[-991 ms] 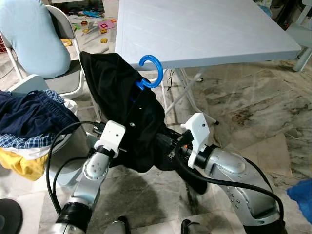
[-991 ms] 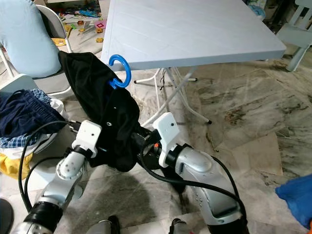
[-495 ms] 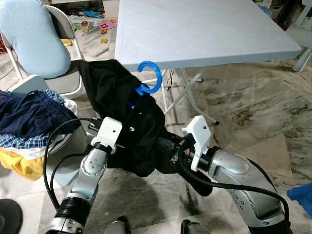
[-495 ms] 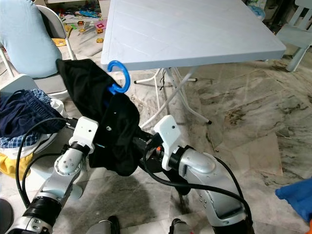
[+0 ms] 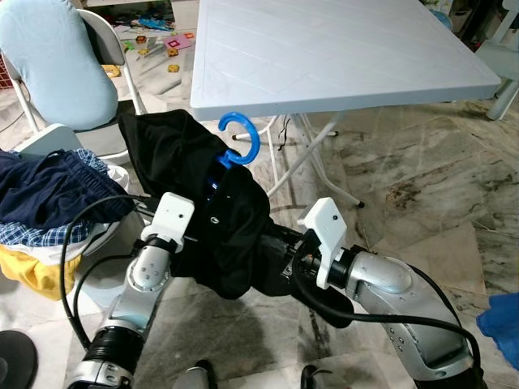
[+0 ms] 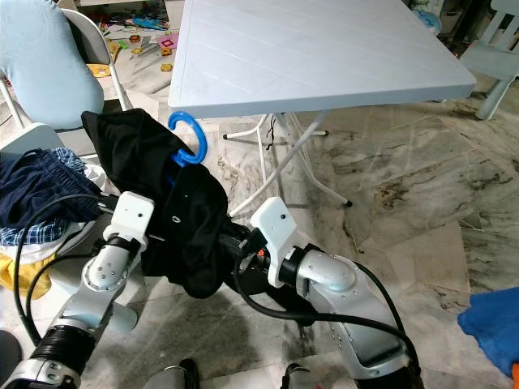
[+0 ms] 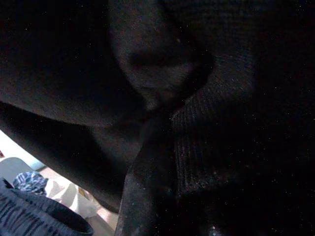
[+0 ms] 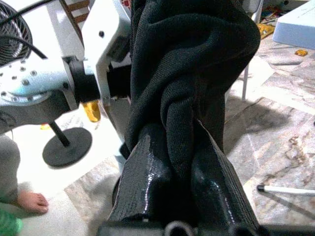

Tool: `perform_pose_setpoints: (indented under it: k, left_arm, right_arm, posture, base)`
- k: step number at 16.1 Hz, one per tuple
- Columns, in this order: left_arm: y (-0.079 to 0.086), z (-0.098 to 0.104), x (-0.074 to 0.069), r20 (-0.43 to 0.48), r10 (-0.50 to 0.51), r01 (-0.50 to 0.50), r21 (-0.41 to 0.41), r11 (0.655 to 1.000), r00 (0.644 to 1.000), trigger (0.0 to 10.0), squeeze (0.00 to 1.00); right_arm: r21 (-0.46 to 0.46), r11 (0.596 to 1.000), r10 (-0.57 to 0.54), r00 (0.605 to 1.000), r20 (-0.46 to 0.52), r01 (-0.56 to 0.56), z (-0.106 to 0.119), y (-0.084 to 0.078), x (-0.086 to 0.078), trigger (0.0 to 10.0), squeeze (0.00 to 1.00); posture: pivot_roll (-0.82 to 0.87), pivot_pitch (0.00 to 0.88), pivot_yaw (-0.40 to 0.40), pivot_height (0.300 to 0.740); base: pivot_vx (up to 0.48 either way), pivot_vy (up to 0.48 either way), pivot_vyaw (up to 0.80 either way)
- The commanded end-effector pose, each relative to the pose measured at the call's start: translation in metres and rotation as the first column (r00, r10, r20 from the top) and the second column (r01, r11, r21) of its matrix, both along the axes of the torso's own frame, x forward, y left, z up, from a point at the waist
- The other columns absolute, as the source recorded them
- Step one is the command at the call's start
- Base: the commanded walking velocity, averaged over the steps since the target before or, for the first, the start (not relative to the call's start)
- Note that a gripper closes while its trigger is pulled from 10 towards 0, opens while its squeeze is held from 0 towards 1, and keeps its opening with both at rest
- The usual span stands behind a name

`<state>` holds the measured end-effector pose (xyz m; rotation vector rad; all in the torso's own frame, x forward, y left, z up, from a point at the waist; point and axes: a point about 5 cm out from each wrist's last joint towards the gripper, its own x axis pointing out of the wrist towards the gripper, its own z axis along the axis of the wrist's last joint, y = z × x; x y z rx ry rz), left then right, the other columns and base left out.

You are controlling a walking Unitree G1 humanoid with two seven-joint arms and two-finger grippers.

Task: Hang hanger

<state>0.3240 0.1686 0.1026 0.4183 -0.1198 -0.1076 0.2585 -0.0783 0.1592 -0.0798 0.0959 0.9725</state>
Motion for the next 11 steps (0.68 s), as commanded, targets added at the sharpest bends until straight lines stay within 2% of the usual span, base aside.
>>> perform_pose_setpoints:
  k: [1, 3, 5, 6, 8, 9, 11]
  left_arm:
    - [0.0, 0.004, -0.002, 0.025, -0.005, 0.005, 0.005, 1.0, 1.0, 0.0, 0.0]
    - [-0.005, 0.008, -0.006, 0.045, -0.03, 0.03, 0.005, 1.0, 0.999, 0.0, 0.0]
    - [-0.015, 0.017, -0.014, 0.081, -0.081, 0.08, 0.011, 0.997, 0.993, 0.0, 0.0]
    - [-0.014, 0.024, -0.017, 0.106, -0.086, 0.085, 0.014, 0.996, 0.991, 0.0, 0.0]
    - [0.0, 0.031, -0.017, 0.119, -0.039, 0.037, 0.021, 0.999, 0.992, 0.0, 0.0]
    - [0.005, 0.032, -0.016, 0.116, -0.024, 0.021, 0.028, 0.999, 0.993, 0.0, 0.0]
    - [0.03, 0.043, -0.005, 0.114, 0.039, -0.046, 0.058, 0.997, 0.993, 0.0, 0.0]
  right_arm:
    - [-0.021, 0.999, -0.026, 0.999, 0.04, 0.027, 0.0, 0.001, 0.002, 10.0, 0.0]
    - [-0.075, 0.994, -0.08, 0.996, 0.046, 0.083, -0.006, -0.005, 0.009, 10.0, 0.0]
    - [-0.183, 0.969, -0.156, 0.985, 0.079, 0.168, -0.015, -0.022, 0.02, 10.0, 0.0]
    - [-0.234, 0.949, -0.195, 0.976, 0.094, 0.212, -0.019, -0.035, 0.026, 10.0, 0.0]
    - [-0.334, 0.911, -0.206, 0.969, 0.138, 0.242, -0.025, -0.054, 0.035, 10.0, 0.0]
    - [-0.351, 0.902, -0.212, 0.966, 0.148, 0.251, -0.025, -0.061, 0.038, 10.0, 0.0]
    - [-0.407, 0.886, -0.166, 0.971, 0.17, 0.222, -0.018, -0.087, 0.043, 10.0, 0.0]
  posture:
    - [-0.09, 0.17, 0.029, 0.74]
    - [-0.09, 0.172, 0.031, 0.74]
    - [-0.08, 0.173, 0.032, 0.74]
    - [-0.07, 0.174, 0.032, 0.74]
    - [-0.06, 0.17, 0.034, 0.74]
    - [-0.05, 0.168, 0.035, 0.74]
    - [-0.05, 0.167, 0.037, 0.74]
  base:
    - [0.0, 0.0, 0.0]
    - [0.0, 0.0, 0.0]
    - [0.0, 0.0, 0.0]
    - [0.0, 0.0, 0.0]
    - [0.0, 0.0, 0.0]
    - [0.0, 0.0, 0.0]
    - [0.0, 0.0, 0.0]
